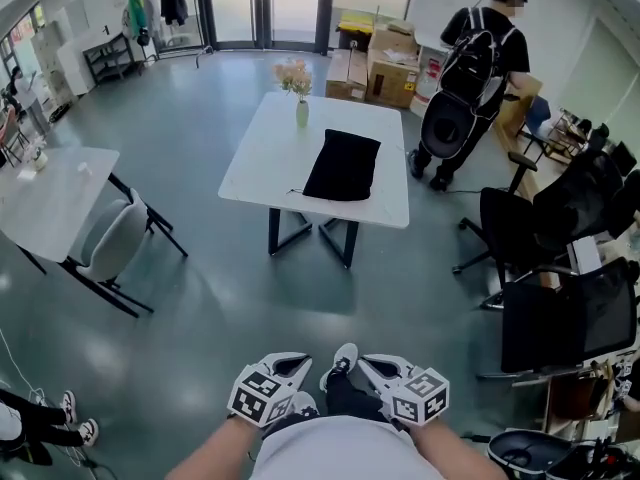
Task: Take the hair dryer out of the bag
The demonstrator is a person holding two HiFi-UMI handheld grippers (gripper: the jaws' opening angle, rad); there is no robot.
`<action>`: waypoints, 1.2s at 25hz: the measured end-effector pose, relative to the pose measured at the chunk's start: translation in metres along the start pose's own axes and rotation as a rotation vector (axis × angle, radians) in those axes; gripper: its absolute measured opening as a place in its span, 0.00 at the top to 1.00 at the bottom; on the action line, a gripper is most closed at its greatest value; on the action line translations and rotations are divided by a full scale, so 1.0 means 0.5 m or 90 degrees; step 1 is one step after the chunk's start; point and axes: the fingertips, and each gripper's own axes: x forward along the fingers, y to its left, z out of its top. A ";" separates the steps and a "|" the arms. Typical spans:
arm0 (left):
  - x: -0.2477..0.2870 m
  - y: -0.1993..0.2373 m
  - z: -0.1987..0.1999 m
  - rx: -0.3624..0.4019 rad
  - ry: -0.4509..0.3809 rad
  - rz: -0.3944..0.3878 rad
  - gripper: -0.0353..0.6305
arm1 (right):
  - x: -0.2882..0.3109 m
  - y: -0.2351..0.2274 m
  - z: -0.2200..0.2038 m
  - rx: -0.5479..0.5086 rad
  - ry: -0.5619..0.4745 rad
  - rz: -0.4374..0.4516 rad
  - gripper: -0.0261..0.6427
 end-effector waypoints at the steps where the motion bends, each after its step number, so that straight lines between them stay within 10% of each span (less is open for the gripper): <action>1: 0.004 0.008 0.006 -0.001 0.000 0.000 0.93 | 0.008 -0.006 0.008 0.002 -0.002 0.001 0.94; 12: 0.057 0.134 0.117 0.012 0.026 0.030 0.93 | 0.123 -0.123 0.157 0.010 -0.047 0.027 0.94; 22: 0.225 0.212 0.371 0.078 0.006 0.023 0.93 | 0.184 -0.294 0.305 -0.019 -0.052 0.041 0.94; 30: 0.276 0.270 0.383 0.049 0.045 0.042 0.93 | 0.241 -0.373 0.340 -0.002 -0.031 0.051 0.94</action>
